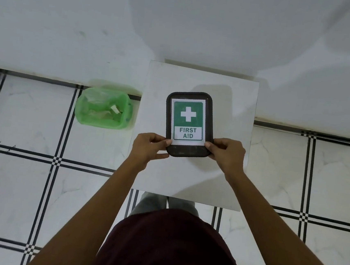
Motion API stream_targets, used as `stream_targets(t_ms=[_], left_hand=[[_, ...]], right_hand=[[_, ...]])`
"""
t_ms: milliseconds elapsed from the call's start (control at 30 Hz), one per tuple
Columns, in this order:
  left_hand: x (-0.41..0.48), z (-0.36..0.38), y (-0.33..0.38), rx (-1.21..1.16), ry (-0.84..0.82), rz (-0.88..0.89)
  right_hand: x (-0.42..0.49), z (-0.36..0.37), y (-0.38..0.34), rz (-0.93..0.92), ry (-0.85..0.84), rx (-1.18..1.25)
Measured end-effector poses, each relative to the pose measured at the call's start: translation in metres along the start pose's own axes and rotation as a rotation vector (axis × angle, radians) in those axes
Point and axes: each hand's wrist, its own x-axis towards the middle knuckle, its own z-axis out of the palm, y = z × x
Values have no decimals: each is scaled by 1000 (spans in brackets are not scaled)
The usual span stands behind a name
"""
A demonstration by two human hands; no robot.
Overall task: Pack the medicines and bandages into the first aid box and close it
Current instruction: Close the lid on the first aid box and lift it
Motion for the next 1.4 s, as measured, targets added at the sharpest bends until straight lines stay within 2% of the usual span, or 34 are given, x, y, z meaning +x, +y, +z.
stream_targets(t_ms=[133, 300, 500, 633, 700, 800, 1000, 1167, 1400], left_hand=[[2, 2, 2, 30, 5, -3], [4, 6, 3, 109, 55, 35], [7, 11, 4, 170, 109, 43], [10, 4, 7, 149, 54, -14], [12, 1, 10, 168, 48, 25], [16, 5, 16, 60, 114, 86], [33, 16, 37, -116, 165, 41], [43, 16, 43, -70, 187, 21], [47, 15, 50, -48, 205, -13]], right_hand=[[3, 2, 2, 45, -8, 13], [7, 6, 6, 18, 18, -74], [14, 5, 4, 0, -52, -88], [23, -3, -3, 101, -123, -88], [27, -9, -11, 163, -156, -90], [29, -12, -17, 143, -141, -109], [46, -8, -42, 96, -32, 109], [58, -1, -41, 87, -17, 32], [63, 8, -51, 45, -3, -209]])
